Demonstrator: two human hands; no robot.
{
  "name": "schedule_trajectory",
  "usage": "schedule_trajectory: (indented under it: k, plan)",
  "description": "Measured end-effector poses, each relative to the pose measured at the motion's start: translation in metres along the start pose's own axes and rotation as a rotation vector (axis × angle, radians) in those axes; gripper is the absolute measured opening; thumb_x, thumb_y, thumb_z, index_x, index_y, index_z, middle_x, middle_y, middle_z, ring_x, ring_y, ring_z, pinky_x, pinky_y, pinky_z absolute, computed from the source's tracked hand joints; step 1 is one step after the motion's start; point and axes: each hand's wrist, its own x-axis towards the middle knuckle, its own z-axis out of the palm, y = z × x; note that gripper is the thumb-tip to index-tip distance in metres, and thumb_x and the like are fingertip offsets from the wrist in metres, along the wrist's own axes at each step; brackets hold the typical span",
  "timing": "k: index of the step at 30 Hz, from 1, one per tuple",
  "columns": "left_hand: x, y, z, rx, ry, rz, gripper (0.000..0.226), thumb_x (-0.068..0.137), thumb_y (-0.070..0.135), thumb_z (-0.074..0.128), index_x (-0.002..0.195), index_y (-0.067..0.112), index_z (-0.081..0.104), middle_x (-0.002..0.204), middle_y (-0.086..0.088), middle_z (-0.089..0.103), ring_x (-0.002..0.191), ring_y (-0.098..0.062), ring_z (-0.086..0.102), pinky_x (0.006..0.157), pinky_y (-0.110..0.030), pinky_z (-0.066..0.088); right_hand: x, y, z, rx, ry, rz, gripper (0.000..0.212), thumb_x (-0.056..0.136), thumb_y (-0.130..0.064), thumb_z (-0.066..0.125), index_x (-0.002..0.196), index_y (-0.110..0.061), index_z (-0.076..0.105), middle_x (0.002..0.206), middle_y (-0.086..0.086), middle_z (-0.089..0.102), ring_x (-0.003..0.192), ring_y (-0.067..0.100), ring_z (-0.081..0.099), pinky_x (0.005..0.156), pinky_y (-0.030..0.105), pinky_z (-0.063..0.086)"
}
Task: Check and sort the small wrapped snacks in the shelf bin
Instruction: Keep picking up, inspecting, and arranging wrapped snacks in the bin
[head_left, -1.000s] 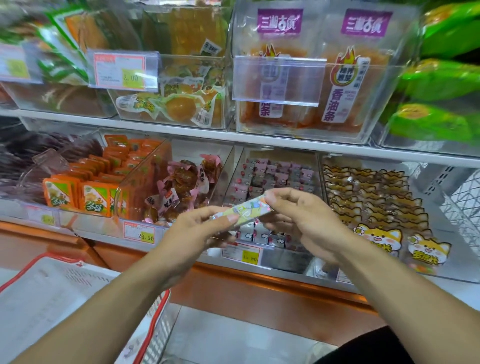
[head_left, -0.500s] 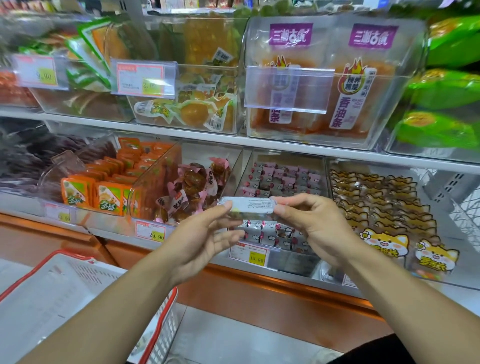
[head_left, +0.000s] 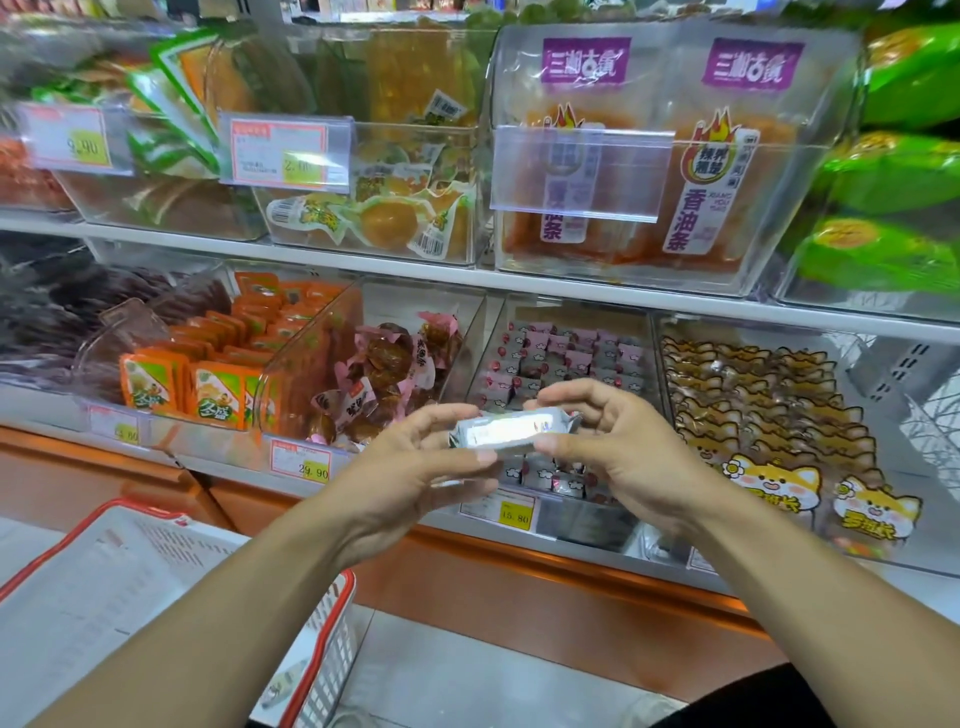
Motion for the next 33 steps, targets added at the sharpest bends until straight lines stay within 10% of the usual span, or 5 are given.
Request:
schedule_trajectory:
  k: [16,22,26,29,33]
  plan:
    - [0.013,-0.009,0.005,0.182,0.203,0.251,0.036,0.067,-0.007,0.082,0.098,0.009,0.073,0.106,-0.012,0.077,0.098,-0.029,0.073,0.085,-0.032,0.062,0.0,0.004,-0.001,0.093,0.011,0.141,0.039,0.081,-0.015,0.076,0.118,-0.005,0.064,0.113,0.016,0.074,0.107,0.03,0.071,0.085,0.03,0.061]
    - [0.018,-0.012,0.011,0.264,0.251,0.315,0.03,0.08,-0.004,0.079,0.106,0.009,0.071,0.105,-0.005,0.078,0.099,-0.026,0.075,0.087,-0.036,0.061,0.016,-0.009,-0.004,0.196,0.317,0.022,0.022,0.085,-0.012,0.07,0.106,-0.004,0.07,0.109,0.013,0.076,0.099,0.024,0.073,0.084,0.031,0.061]
    - [0.024,-0.016,0.014,0.616,0.282,0.432,0.023,0.085,0.009,0.079,0.102,0.021,0.072,0.1,0.008,0.076,0.094,-0.008,0.073,0.083,-0.021,0.058,0.042,-0.02,-0.021,-0.098,0.675,-0.23,0.01,0.091,-0.004,0.071,0.098,-0.01,0.067,0.105,0.013,0.074,0.096,0.02,0.073,0.087,0.031,0.058]
    - [0.03,-0.026,0.023,1.055,0.224,0.529,0.027,0.09,0.019,0.075,0.114,0.03,0.067,0.119,0.016,0.067,0.111,0.001,0.06,0.099,-0.019,0.046,0.063,-0.014,-0.028,-0.391,0.664,-0.352,0.011,0.089,-0.01,0.075,0.098,-0.008,0.068,0.092,0.003,0.073,0.071,-0.009,0.067,0.067,0.006,0.049]
    - [0.04,-0.036,0.03,1.374,0.129,0.568,0.049,0.092,0.034,0.07,0.138,0.03,0.054,0.139,0.014,0.052,0.128,-0.004,0.046,0.11,-0.023,0.035,0.092,0.001,-0.023,-0.589,0.574,-0.374,0.017,0.09,-0.017,0.075,0.088,-0.029,0.062,0.087,-0.011,0.071,0.08,-0.006,0.067,0.077,0.015,0.052]
